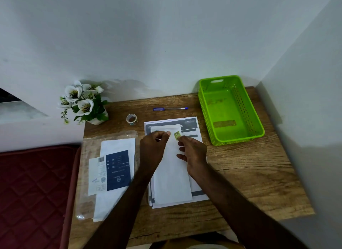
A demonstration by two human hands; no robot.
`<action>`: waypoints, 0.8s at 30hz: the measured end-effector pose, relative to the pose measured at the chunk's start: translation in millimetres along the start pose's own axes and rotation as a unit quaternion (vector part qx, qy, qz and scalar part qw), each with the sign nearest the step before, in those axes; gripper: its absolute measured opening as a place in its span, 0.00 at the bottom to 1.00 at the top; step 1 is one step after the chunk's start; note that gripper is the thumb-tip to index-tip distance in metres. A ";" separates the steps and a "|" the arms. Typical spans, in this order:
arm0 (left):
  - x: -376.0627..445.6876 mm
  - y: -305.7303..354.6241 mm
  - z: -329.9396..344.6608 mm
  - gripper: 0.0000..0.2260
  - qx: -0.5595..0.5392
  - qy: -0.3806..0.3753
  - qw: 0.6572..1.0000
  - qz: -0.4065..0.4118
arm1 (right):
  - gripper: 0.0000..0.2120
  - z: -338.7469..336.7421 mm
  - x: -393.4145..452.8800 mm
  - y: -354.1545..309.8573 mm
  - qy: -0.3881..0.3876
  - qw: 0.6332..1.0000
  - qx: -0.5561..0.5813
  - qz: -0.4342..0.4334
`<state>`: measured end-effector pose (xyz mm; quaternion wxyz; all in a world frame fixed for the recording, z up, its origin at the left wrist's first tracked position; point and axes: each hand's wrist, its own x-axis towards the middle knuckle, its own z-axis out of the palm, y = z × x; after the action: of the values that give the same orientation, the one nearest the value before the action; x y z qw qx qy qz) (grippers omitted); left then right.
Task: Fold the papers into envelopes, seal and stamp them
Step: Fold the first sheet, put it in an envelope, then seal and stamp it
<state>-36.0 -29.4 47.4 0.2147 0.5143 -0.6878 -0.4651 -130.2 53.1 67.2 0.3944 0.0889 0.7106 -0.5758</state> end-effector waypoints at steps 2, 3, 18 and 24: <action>11.7 -0.5 0.0 0.10 0.086 0.052 0.991 0.087 | 0.08 0.0 4.4 1.0 0.009 1.000 0.010 0.019; 19.1 -1.1 0.5 0.09 0.122 0.064 0.982 0.127 | 0.08 0.3 6.1 0.8 0.015 0.999 0.013 0.025; 64.6 -19.7 18.8 0.04 0.215 -0.066 0.949 0.220 | 0.09 20.6 36.1 2.9 0.041 0.999 0.009 0.023; 63.2 -20.5 24.6 0.09 0.202 -0.034 0.954 0.219 | 0.11 26.2 45.8 6.8 0.068 0.997 -0.020 -0.001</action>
<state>-68.6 -77.2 6.6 0.1794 0.3670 -0.8701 -0.2757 -145.1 17.0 31.0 0.3463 0.1194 0.7474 -0.5542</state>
